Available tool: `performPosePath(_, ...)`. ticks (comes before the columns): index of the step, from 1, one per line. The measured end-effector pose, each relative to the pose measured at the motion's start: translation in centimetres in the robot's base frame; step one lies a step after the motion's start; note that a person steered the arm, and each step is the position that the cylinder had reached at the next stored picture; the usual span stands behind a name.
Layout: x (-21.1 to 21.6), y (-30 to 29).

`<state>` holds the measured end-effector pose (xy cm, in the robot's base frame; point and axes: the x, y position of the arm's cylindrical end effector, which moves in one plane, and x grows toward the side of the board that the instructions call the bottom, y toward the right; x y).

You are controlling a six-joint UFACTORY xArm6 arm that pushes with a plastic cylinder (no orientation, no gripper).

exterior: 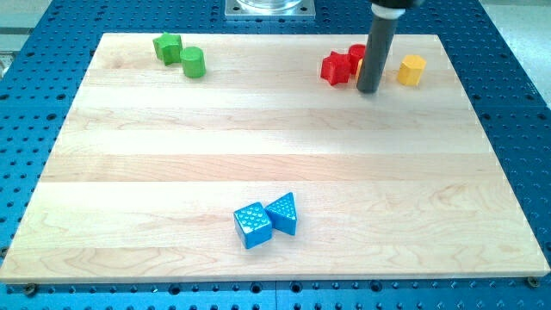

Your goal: Nudge the hexagon to the right

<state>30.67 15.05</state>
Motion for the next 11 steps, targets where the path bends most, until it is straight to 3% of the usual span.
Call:
performPosePath(1,-3.1,-1.1)
performPosePath(3,-4.4,-0.4)
performPosePath(4,-0.6,-0.3)
performPosePath(6,3.4,6.3)
performPosePath(7,10.7,12.3)
performPosePath(8,3.5,17.8)
performPosePath(9,-2.8,16.5)
performPosePath(11,-4.7,5.3)
